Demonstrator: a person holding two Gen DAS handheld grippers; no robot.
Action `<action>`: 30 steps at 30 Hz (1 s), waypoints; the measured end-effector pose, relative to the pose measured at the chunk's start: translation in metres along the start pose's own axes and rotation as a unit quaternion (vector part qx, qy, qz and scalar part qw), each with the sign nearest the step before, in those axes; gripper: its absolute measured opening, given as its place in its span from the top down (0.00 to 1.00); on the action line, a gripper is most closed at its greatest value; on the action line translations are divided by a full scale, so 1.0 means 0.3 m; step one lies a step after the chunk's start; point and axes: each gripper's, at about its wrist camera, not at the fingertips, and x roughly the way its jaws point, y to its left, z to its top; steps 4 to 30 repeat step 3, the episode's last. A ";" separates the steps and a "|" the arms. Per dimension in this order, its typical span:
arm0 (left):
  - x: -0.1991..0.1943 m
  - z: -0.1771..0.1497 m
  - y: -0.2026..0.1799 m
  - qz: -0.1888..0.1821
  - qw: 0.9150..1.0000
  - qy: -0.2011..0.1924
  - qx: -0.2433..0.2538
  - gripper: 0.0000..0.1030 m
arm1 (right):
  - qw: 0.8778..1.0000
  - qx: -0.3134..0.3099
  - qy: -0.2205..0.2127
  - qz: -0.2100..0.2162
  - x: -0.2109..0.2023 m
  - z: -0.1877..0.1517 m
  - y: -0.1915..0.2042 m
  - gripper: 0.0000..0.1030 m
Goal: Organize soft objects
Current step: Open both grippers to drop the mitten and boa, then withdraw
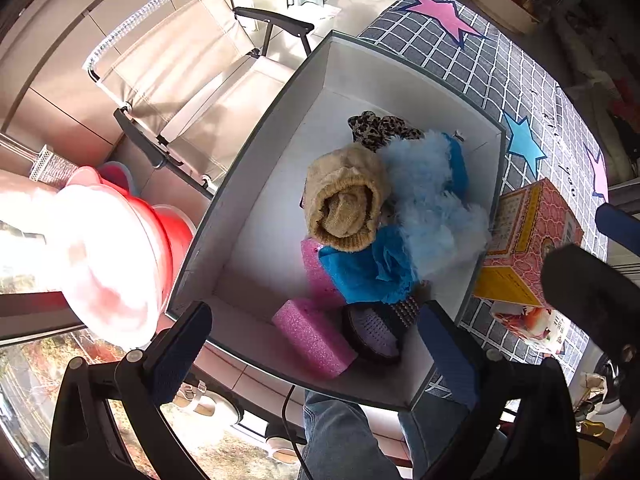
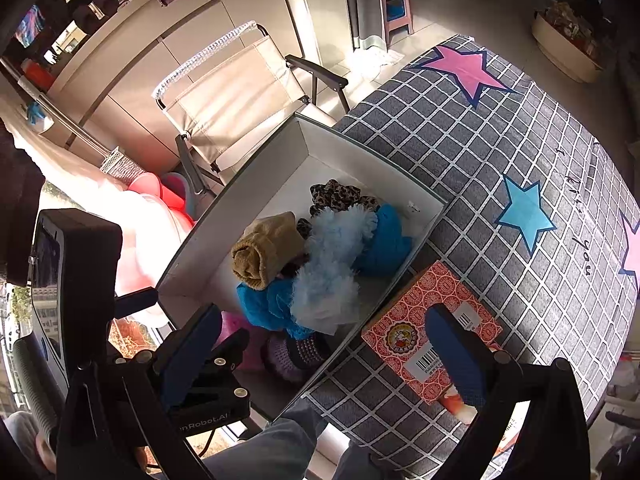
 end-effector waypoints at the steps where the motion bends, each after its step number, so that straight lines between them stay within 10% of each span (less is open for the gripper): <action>1: -0.014 0.000 0.008 -0.018 1.000 -0.012 -0.007 0.00 | 1.000 0.001 -0.002 -0.001 -0.004 0.001 -0.001 0.00; 30: -0.036 0.003 0.018 -0.042 0.999 -0.026 -0.015 0.00 | 1.000 0.004 -0.005 -0.001 -0.011 0.002 -0.007 0.01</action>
